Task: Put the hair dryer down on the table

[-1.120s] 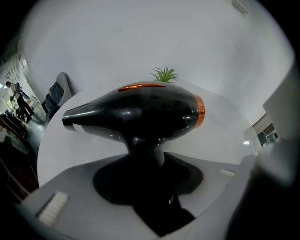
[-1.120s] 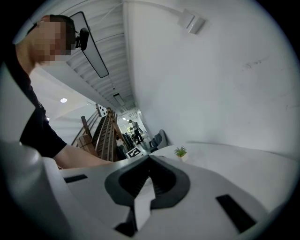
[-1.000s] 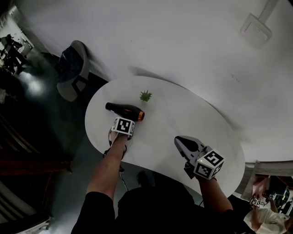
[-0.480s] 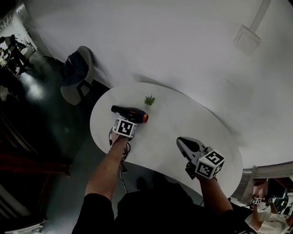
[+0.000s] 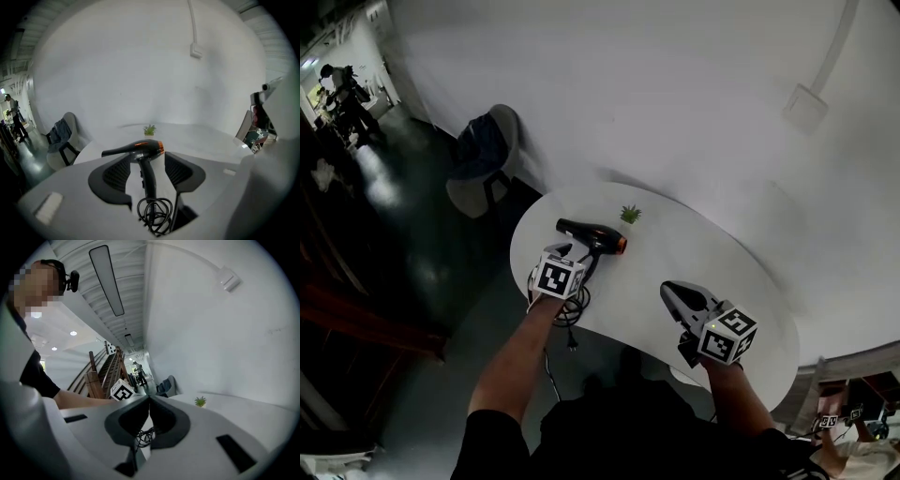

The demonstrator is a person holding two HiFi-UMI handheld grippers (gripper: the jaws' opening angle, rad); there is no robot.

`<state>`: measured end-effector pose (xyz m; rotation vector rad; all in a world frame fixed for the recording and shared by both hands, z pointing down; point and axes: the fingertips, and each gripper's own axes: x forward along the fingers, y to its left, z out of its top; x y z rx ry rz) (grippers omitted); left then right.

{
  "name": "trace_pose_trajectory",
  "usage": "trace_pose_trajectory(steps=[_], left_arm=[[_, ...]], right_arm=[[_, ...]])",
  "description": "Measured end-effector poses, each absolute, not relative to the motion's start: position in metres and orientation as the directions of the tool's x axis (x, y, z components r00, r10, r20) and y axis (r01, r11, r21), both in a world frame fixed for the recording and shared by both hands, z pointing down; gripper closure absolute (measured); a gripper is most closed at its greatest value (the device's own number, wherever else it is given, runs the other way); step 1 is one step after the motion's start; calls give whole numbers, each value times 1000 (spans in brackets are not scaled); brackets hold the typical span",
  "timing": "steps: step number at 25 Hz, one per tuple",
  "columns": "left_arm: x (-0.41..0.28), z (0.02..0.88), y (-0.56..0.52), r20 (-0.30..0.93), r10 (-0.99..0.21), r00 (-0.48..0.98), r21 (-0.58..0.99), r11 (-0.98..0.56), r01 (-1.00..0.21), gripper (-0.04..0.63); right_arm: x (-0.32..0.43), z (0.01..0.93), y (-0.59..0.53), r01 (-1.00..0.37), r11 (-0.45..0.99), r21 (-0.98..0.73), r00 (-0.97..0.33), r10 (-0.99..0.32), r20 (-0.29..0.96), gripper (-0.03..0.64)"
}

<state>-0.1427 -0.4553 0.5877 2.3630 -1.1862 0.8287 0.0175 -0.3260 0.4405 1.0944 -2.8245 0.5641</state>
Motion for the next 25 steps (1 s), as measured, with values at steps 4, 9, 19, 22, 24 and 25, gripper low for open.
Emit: trace_pose_trajectory(steps=[4,9,19,22,24,25], left_arm=[[-157,571,-425,618,-607,500,-9,-641,-768,359],[-169,536,-394,560,-620,550,-30,-678,-734,390],[-197,450,-351,320,-752,576,61,-590,-805,463],[-203,438,-346,270,-790,550,94,-547,-832,508],[-208,433,-344,244,-823,513,103,-504,-857,546],[-211,430,-343,231,-844,484,97,-475,-874,561]], right_arm=[[1,433,-304,-672,694,-259,-739,-648,183,604],[-12,420,-284,-677,705,-210,-736,-654,176,604],[-15,403,-283,-647,725,-237,-760,-637,128,604],[-14,400,-285,-630,744,-220,-775,-620,123,604],[-10,394,-284,-618,759,-204,-785,-609,113,606],[-8,391,-284,-613,766,-194,-789,-605,107,606]])
